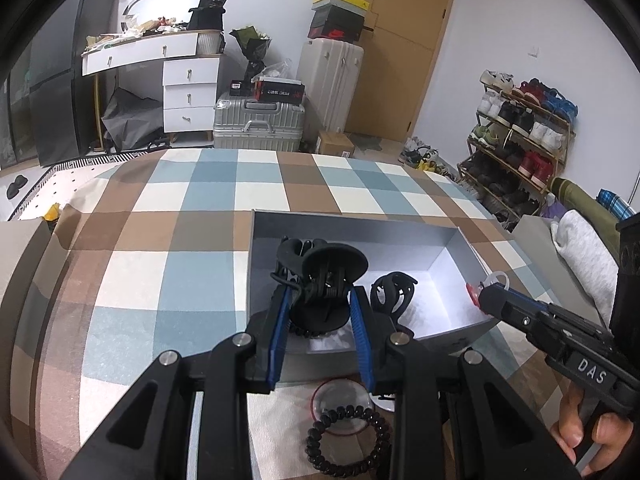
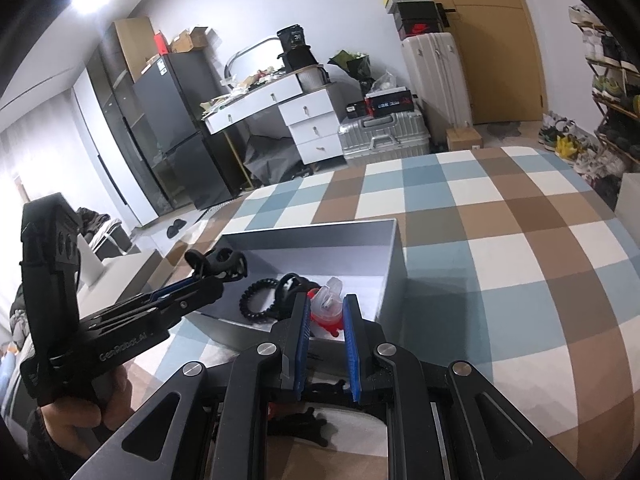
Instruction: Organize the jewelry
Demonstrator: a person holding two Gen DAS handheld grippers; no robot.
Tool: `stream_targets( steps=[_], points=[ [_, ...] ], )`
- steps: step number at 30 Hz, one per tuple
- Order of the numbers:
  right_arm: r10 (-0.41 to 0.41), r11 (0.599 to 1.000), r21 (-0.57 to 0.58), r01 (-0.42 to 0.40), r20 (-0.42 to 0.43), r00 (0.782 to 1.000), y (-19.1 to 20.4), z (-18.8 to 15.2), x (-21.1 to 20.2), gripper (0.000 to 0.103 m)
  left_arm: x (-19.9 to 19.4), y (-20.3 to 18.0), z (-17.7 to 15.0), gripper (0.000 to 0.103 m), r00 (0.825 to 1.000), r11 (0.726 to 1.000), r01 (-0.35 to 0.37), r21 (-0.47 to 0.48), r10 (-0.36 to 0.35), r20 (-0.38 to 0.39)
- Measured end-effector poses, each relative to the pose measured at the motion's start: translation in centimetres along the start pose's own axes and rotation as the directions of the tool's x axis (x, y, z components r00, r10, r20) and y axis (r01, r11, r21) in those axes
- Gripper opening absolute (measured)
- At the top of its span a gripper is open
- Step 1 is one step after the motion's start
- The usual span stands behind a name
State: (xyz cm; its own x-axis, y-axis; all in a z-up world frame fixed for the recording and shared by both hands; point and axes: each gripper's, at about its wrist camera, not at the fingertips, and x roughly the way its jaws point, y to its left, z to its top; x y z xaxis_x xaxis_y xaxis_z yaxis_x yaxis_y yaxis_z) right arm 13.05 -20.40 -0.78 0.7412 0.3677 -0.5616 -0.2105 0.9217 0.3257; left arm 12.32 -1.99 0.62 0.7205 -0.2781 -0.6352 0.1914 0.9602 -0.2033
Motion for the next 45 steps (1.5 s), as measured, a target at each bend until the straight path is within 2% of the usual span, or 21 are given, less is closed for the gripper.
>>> stream_targets(
  steps=[23, 27, 28, 30, 31, 32, 33, 34, 36, 40, 43, 45],
  points=[
    [0.015, 0.999, 0.034, -0.014, -0.016, 1.000, -0.7, 0.1, 0.1, 0.016, -0.4, -0.4, -0.6, 0.024, 1.000, 1.000, 0.012, 0.014, -0.012, -0.012],
    [0.041, 0.998, 0.041, -0.040, -0.013, 0.999, -0.7, 0.0, -0.3, 0.025, -0.7, -0.2, -0.6, 0.026, 1.000, 1.000, 0.002, -0.002, -0.002, 0.007],
    [0.044, 0.999, 0.033, -0.043, -0.009, 0.999, -0.6, 0.0, -0.4, 0.030, -0.9, -0.2, -0.6, 0.028, 1.000, 1.000, 0.001, -0.008, -0.001, 0.009],
    [0.032, 0.999, 0.009, -0.032, -0.002, 0.999, -0.2, 0.0, -0.8, 0.034, -1.3, -0.1, -0.7, 0.042, 1.000, 1.000, 0.017, -0.019, -0.017, 0.012],
    [0.026, 1.000, 0.002, -0.026, 0.001, 1.000, -0.1, 0.0, -0.9, 0.037, -1.5, -0.1, -0.7, 0.044, 1.000, 0.999, 0.024, -0.022, -0.024, 0.014],
    [0.020, 1.000, -0.006, -0.020, 0.006, 1.000, 0.1, -0.1, -1.3, 0.040, -1.8, -0.2, -0.9, 0.050, 0.999, 0.999, 0.030, -0.020, -0.029, 0.018],
    [0.013, 1.000, -0.008, -0.013, 0.008, 1.000, 0.1, -0.1, -1.5, 0.049, -2.0, -0.3, -0.9, 0.058, 0.999, 0.999, 0.033, -0.014, -0.032, 0.019],
    [0.008, 1.000, -0.009, -0.008, 0.012, 1.000, 0.1, -0.1, -1.8, 0.053, -2.4, -0.5, -1.1, 0.062, 0.999, 1.000, 0.031, -0.005, -0.031, 0.023],
    [0.007, 1.000, -0.009, -0.007, 0.014, 1.000, 0.1, -0.1, -2.3, 0.060, -3.0, -0.8, -1.2, 0.078, 0.999, 1.000, 0.005, 0.013, -0.005, 0.038],
    [-0.020, 1.000, -0.014, 0.020, 0.001, 1.000, -0.4, -0.4, -3.2, 0.076, -4.0, -0.9, -1.7, 0.082, 0.998, 0.999, -0.040, 0.033, 0.038, 0.058],
    [-0.030, 0.999, -0.013, 0.030, -0.010, 0.999, -0.9, -0.8, -3.8, 0.084, -4.6, -0.5, -2.1, 0.100, 0.996, 0.998, -0.057, 0.034, 0.054, 0.074],
    [-0.039, 0.999, -0.012, 0.039, -0.024, 0.999, -1.1, -1.1, -4.0, 0.090, -4.9, -0.3, -2.4, 0.102, 0.992, 0.996, -0.082, 0.030, 0.079, 0.096]
  ],
)
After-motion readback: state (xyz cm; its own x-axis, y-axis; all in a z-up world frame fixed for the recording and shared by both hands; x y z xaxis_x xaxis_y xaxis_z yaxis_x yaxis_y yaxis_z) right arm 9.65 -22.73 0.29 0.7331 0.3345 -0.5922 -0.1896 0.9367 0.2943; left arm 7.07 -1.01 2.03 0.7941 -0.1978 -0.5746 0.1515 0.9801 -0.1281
